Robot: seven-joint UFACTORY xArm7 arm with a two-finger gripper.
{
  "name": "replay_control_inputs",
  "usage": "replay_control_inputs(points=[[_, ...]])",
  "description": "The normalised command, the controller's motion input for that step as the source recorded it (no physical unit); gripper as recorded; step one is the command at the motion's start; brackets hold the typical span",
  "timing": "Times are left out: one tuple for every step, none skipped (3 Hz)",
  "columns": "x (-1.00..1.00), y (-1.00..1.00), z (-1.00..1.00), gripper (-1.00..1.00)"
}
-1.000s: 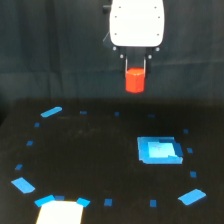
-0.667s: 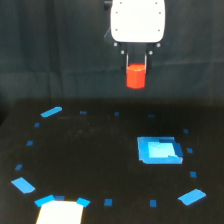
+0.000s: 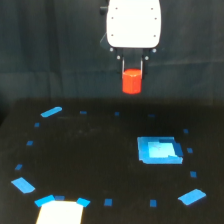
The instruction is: Pick up the red object from the table
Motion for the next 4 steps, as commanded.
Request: replay_control_inputs(points=[[-0.31,-0.05,0.84,-1.00],[-0.13,0.06,0.07,-1.00],[-0.06,0.25,0.00,-1.00],[-0.19,0.23,0.06,-1.00]])
